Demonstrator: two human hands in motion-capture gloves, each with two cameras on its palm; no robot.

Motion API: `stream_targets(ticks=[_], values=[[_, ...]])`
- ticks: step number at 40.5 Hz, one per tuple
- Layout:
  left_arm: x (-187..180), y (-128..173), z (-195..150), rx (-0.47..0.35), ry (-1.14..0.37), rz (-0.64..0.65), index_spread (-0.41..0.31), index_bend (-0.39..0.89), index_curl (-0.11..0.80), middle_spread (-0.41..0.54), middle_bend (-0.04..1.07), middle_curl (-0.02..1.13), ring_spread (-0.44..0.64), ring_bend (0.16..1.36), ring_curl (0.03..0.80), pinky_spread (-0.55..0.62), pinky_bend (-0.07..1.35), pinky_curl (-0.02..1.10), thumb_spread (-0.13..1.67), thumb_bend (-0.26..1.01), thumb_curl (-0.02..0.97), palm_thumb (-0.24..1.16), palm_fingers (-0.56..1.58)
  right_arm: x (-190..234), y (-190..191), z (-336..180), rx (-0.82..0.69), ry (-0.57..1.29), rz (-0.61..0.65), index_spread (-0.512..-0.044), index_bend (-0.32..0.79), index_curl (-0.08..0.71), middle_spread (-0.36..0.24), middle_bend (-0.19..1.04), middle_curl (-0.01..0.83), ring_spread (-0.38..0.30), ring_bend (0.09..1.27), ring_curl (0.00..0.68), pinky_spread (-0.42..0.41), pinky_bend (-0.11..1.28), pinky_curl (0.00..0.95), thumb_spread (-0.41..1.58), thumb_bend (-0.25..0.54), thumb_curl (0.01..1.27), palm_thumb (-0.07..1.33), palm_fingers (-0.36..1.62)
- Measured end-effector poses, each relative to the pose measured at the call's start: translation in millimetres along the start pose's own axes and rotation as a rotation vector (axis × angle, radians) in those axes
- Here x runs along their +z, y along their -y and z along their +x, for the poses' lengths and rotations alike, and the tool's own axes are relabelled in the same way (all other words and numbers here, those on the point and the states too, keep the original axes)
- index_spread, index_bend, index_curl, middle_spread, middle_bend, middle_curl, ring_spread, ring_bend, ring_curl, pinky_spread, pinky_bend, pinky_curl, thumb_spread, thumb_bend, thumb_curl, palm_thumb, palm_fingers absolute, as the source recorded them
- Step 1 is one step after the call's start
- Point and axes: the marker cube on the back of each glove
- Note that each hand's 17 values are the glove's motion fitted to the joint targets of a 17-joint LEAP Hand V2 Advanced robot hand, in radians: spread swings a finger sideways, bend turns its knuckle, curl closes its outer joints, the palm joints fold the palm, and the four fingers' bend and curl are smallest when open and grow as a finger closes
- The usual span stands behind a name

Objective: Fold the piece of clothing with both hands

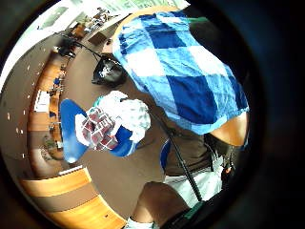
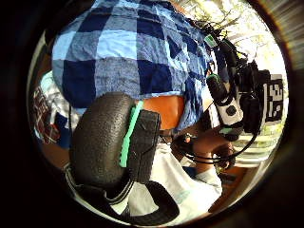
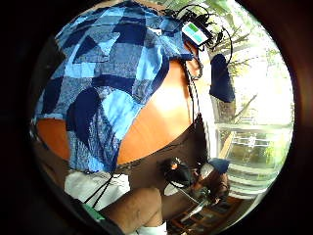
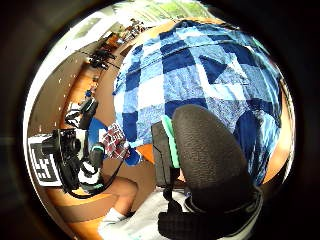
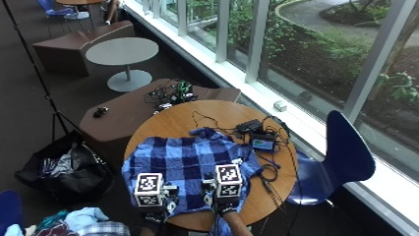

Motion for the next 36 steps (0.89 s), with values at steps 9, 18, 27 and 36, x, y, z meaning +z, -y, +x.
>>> stream_targets(ticks=[9, 18, 27, 36], values=[[24, 7, -12, -0.015, 0.023, 0.021, -0.126, 0.14, 0.225, -0.029, 0.20, 0.30, 0.12, 0.54, 0.262, 0.31, 0.38, 0.22, 1.16, -0.02, 0.175, 0.07, 0.41, 4, -9, 8, -0.026, -0.003, -0.002, -0.399, 0.17, 0.253, -0.028, 0.18, 0.224, 0.089, 0.20, 0.147, 0.257, 0.34, 0.242, 1.27, 0.097, 0.21, 0.29, 0.12], [79, -8, -46, -0.031, 0.055, -0.161, -0.127, 0.13, 0.247, -0.030, 0.20, 0.33, 0.12, 0.55, 0.276, 0.31, 0.39, 0.24, 1.15, -0.01, 0.221, 0.13, 0.41, 56, -27, 40, -0.054, -0.004, -0.136, -0.391, 0.11, 0.238, -0.022, 0.18, 0.245, 0.090, 0.26, 0.184, 0.244, 0.44, 0.290, 1.23, 0.059, 0.24, 0.32, 0.13], [110, -7, -63, 0.033, 0.019, -0.096, -0.124, 0.20, 0.285, -0.008, 0.16, 0.34, 0.14, 0.51, 0.282, 0.30, 0.42, 0.27, 1.14, 0.00, 0.257, 0.19, 0.37, 78, -23, 60, -0.024, -0.009, -0.132, -0.352, 0.13, 0.223, -0.020, 0.19, 0.267, 0.038, 0.38, 0.235, 0.195, 0.49, 0.320, 1.15, 0.026, 0.28, 0.40, 0.21], [85, -7, -63, 0.089, 0.172, 0.372, -0.205, 0.30, 0.360, -0.160, 0.23, 0.36, -0.07, 0.50, 0.275, 0.13, 0.34, 0.26, 1.17, 0.07, 0.305, 0.41, 0.82, 69, -11, 69, -0.050, -0.043, 0.101, -0.334, 0.38, 0.334, -0.134, 0.21, 0.305, -0.123, 0.44, 0.266, 0.050, 0.30, 0.275, 1.20, 0.181, 0.37, 0.75, 0.79]])
